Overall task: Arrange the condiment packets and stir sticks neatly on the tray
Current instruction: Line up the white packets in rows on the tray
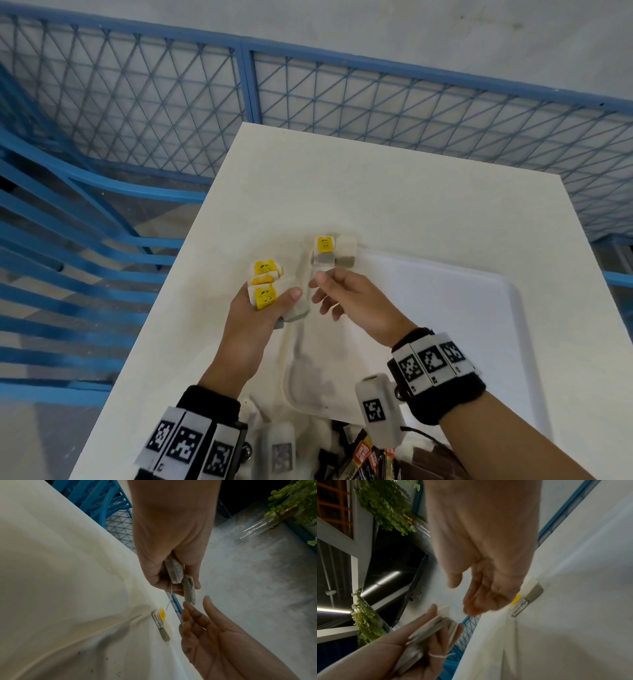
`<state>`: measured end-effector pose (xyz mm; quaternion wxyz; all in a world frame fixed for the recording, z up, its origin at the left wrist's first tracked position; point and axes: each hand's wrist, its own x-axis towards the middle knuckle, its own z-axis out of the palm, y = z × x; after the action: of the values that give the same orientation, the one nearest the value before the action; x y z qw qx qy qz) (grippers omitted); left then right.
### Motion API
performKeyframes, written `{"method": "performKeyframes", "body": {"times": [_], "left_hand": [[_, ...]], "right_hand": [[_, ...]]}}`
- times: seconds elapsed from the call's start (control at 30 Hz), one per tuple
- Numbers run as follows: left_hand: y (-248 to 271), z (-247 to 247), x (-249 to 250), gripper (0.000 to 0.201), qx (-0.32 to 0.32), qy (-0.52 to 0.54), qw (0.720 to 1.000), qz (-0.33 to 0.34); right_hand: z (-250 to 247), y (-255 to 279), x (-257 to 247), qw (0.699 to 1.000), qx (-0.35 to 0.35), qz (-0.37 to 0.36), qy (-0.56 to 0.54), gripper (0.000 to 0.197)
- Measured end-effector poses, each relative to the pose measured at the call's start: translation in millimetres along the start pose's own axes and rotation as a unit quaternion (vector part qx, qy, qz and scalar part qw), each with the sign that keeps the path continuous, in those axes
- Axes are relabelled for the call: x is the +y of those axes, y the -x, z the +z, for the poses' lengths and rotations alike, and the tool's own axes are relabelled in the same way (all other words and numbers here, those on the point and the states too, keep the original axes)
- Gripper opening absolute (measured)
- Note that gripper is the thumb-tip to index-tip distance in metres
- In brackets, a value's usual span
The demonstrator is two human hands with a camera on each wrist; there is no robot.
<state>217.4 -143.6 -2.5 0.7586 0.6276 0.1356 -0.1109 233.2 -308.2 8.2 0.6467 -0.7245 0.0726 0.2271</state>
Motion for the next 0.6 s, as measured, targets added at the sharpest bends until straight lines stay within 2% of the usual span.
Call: {"method": "performKeyframes", "body": {"times": [0.1,0.17,0.27,0.37,0.47,0.6], "left_hand": [[2.1,1.9,1.1,0.034,-0.011,-0.004,1.0,0.004],[3.4,2.3,1.2,0.032,-0.008,0.003,1.0,-0.001],[5.2,2.4,1.8,0.038,-0.011,0.008,1.0,-0.009],[5.4,1.0,0.9,0.039,-0.013,0.026,0.999,-0.024],[5.9,-0.4,0.8,0.017,-0.022,0.061,0.996,-0.053],[7.5,-2.3,1.6,0.022,-0.024,0.069,0.994,-0.077]], "right_hand": [[7.9,5.9,3.2,0.998,-0.055,0.014,-0.035,0.02],[10.9,7.6,5.1,0.997,-0.064,0.012,-0.051,0.018],[12.5,8.2,6.2,0.995,-0.069,0.006,-0.072,0.005],[12.0,7.8,7.6,0.994,-0.054,0.006,-0.093,0.008],[10.2,6.0,11.5,0.993,-0.034,0.014,-0.114,0.009],[2.8,1.0,16.6,0.984,-0.011,0.028,-0.176,0.01]]}}
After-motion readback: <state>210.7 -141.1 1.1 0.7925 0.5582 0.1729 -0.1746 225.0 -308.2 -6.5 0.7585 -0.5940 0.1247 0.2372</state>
